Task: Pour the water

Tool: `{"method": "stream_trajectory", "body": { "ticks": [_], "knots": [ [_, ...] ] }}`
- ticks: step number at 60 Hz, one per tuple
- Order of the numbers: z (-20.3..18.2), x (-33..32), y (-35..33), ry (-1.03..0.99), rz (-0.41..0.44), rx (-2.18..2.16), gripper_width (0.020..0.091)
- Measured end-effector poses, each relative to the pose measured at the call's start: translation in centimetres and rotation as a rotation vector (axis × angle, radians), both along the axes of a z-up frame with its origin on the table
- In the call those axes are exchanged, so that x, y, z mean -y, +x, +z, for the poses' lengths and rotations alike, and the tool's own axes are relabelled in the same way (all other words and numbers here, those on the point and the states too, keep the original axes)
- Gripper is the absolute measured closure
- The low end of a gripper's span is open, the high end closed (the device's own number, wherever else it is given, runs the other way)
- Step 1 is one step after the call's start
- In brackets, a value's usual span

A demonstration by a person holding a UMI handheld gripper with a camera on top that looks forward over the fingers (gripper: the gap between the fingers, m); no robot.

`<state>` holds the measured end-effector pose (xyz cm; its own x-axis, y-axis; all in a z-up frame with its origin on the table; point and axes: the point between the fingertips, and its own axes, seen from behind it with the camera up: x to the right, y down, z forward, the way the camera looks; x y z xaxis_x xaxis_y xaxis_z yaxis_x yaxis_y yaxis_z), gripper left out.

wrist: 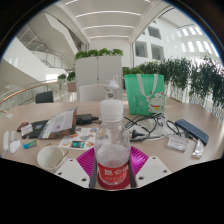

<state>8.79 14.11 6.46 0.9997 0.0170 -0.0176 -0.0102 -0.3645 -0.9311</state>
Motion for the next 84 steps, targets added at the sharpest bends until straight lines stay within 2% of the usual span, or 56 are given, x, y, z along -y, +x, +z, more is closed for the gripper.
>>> {"method": "stream_trajectory", "body": {
  "ticks": [5,7,13,20,23,28,30,34,35,48,57,66,67,68,72,73,84],
  "knots": [
    [-3.3,0.2,0.0,-0.035,-0.008,-0.006,0.0628],
    [-1.8,-0.3,-0.1,-0.005,-0.004,-0.008,0.0627],
    [-3.1,0.1,0.3,-0.009,-0.002,-0.015,0.0627],
    [-2.4,0.2,0.0,-0.003,-0.004,-0.01,0.0628],
    [-2.4,0.2,0.0,-0.014,-0.005,-0.017,0.0602],
    [-2.6,1.0,0.3,-0.07,-0.027,-0.035,0.0525],
    [-2.9,1.5,0.4,-0.087,-0.037,-0.038,0.0455],
    [-2.0,3.0,0.3,-0.084,-0.047,-0.035,0.0266],
    [-1.8,3.6,0.3,-0.084,-0.051,-0.033,0.0249],
    [1.1,11.8,-2.2,-0.123,-0.077,-0.049,0.0263],
    [6.2,20.7,-6.5,-0.129,-0.094,0.019,0.0262],
    [12.5,29.3,-14.7,-0.086,-0.053,0.086,0.0258],
    [11.3,30.5,-14.2,-0.072,-0.046,0.088,0.0256],
    [13.6,30.6,-15.8,-0.069,-0.048,0.079,0.0257],
    [16.7,33.1,-19.4,-0.056,-0.042,0.043,0.0258],
    [15.8,34.5,-19.6,-0.054,-0.041,0.033,0.026],
    [19.2,40.2,-22.3,-0.087,-0.078,-0.019,0.0256]
  ]
}}
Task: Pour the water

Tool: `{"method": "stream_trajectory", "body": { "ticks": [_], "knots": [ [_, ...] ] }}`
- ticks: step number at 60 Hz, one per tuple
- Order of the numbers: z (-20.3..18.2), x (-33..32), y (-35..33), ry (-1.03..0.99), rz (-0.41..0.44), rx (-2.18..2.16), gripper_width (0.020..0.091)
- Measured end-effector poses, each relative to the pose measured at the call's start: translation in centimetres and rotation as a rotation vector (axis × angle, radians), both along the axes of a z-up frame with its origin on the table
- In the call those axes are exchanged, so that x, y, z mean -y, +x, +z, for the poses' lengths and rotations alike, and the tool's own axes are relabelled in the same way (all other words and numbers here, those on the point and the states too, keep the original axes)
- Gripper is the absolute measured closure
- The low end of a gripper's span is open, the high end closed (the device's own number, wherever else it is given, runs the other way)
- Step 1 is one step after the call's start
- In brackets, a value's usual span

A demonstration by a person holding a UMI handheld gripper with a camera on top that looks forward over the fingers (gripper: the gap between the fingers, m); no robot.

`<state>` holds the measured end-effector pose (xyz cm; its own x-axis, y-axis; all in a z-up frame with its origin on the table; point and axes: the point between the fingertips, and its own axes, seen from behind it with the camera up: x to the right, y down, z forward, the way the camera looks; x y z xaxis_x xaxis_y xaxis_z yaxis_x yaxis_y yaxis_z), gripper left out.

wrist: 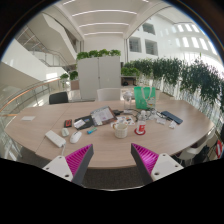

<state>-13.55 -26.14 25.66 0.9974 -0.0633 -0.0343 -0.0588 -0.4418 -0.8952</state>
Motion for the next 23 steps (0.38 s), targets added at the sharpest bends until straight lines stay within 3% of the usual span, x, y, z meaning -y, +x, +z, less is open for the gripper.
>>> {"method": "stream_trajectory", "body": {
  "ticks": [23],
  "knots": [
    [0.9,2.2,2.7,0.0,0.122,0.011,0.0258]
  ]
}}
